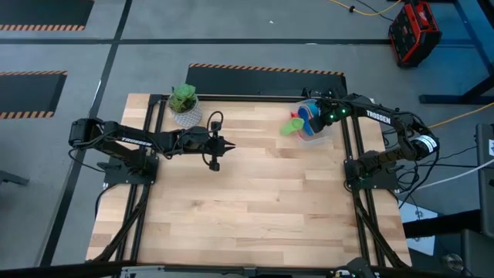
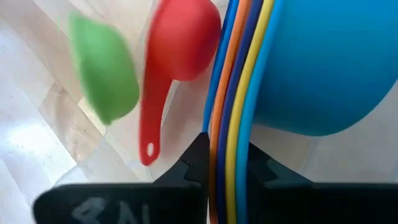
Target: Nest measuring cups in basket
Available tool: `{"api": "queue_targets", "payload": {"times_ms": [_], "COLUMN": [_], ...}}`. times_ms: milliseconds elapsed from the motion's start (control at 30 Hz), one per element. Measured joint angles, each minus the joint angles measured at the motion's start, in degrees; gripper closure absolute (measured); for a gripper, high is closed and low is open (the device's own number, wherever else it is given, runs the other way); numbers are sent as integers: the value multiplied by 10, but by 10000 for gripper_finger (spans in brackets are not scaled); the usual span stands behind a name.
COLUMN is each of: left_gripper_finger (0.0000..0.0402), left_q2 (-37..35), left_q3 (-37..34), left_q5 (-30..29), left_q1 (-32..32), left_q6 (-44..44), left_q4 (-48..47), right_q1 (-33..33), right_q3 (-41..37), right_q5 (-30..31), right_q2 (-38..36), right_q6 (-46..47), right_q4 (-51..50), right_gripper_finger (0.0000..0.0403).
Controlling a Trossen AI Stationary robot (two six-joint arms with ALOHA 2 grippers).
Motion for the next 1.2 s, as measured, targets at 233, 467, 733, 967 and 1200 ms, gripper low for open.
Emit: {"api": "queue_targets", "payload": {"times_ms": [233, 467, 733, 967, 1200], "left_gripper_finger": [374, 374, 374, 374, 374], "left_q2": [0, 0, 0, 0, 0], "left_q3": [0, 0, 0, 0, 0], "left_q5": [0, 0, 0, 0, 0], "left_q1": [0, 0, 0, 0, 0], "left_q6": [0, 0, 0, 0, 0], "left_q4": [0, 0, 0, 0, 0], "right_q1": [0, 0, 0, 6, 39], "right_q3": [0, 14, 124, 242, 318], "right_q5": [0, 1, 9, 20, -61], "right_q2": [0, 0, 0, 0, 0], "right_q6": [5, 3, -19, -21, 1], "right_q4": [0, -24, -125, -232, -302], "right_gripper_finger": [359, 359, 359, 359, 359]}}
